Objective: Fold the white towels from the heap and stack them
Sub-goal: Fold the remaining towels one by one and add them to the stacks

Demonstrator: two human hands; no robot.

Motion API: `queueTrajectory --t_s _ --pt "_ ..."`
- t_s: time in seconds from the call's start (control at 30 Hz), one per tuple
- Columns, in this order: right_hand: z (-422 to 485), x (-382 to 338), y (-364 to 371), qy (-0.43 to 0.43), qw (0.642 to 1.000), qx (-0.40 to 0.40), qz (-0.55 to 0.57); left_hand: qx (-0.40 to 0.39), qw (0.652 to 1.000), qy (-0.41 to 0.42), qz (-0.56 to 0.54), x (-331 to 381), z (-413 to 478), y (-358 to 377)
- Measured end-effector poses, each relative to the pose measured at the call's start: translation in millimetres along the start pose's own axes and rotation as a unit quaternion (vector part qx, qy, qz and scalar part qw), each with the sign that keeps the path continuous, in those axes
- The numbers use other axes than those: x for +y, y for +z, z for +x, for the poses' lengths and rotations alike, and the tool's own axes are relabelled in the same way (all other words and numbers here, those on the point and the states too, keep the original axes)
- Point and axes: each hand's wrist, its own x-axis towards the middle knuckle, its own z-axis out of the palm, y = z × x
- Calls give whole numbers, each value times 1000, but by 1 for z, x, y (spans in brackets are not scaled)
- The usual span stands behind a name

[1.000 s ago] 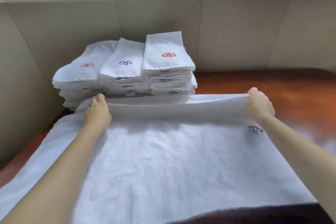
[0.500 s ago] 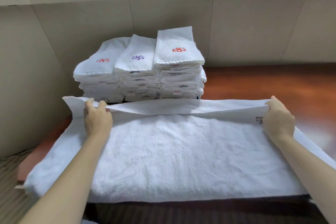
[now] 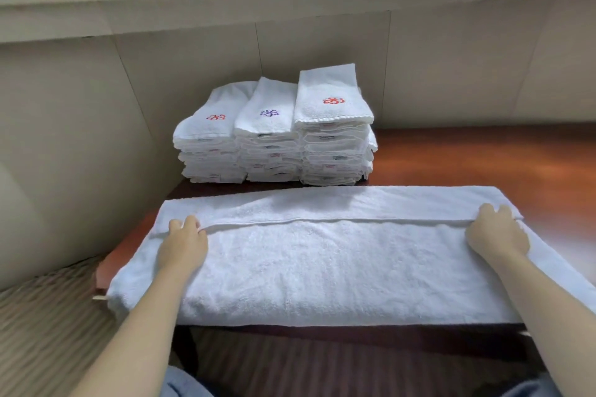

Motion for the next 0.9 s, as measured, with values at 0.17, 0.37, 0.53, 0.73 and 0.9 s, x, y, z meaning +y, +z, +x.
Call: queueTrajectory --t_s 0.17,0.37,0.53,0.73,0.9 --pt "-11 -6 1 -63 997 -21 -47 35 999 5 6 14 -3 1" --pt "-13 -7 7 -170 984 -36 -35 65 992 53 -93 42 4 19" --pt "-10 -6 4 -175 984 -24 -19 26 991 89 -92 56 14 31" --pt "-11 -14 7 -150 986 36 -63 33 994 60 -87 66 15 32" --pt "-3 -20 2 -162 979 118 -28 64 985 111 -115 77 14 36"
